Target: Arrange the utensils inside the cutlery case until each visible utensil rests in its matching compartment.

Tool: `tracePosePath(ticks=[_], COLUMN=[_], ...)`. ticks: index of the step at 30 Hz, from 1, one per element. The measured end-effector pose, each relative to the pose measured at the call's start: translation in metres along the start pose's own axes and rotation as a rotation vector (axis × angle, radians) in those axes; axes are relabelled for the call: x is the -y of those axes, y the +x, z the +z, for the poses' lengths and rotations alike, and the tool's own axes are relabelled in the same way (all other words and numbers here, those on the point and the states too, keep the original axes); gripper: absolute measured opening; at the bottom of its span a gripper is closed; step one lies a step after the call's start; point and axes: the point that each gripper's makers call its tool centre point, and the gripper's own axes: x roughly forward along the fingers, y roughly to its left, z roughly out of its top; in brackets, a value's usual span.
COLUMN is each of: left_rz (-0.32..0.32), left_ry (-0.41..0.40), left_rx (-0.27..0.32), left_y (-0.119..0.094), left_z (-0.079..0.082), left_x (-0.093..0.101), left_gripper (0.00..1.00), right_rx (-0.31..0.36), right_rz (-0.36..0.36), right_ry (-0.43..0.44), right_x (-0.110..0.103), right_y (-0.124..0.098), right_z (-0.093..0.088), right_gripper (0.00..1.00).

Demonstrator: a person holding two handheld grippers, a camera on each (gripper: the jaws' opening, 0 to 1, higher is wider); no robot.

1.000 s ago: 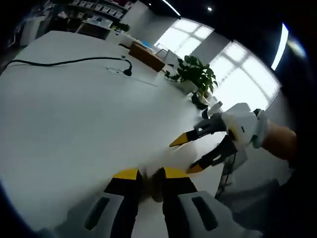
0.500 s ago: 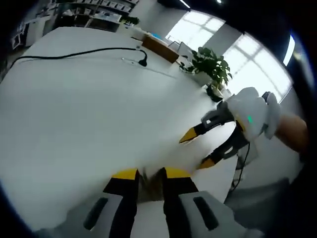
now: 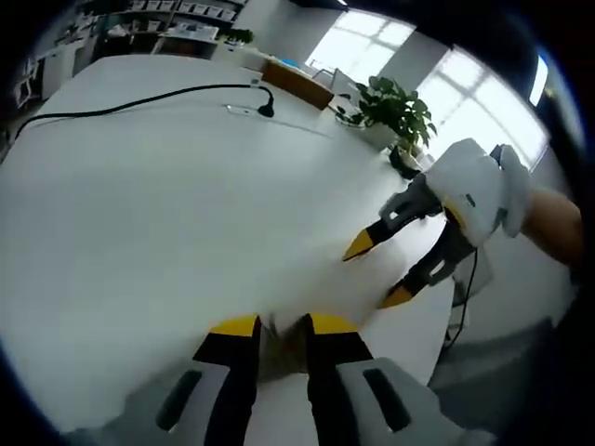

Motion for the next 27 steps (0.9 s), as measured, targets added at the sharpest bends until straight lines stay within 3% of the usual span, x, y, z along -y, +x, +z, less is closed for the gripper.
tracePosePath(ticks=[27], left_rz=[-0.005], left_ry=[-0.022], left_rx=[-0.006], left_y=[0.0013], left_z=[-0.0014], left_x=[-0.0021], left_gripper=[0.18], right_rx=[-0.023], right_rz=[0.012], right_ry=[0.027], right_x=[-0.0019], right_y=[0.0015], right_z=[0.0001], right_gripper=[0.39])
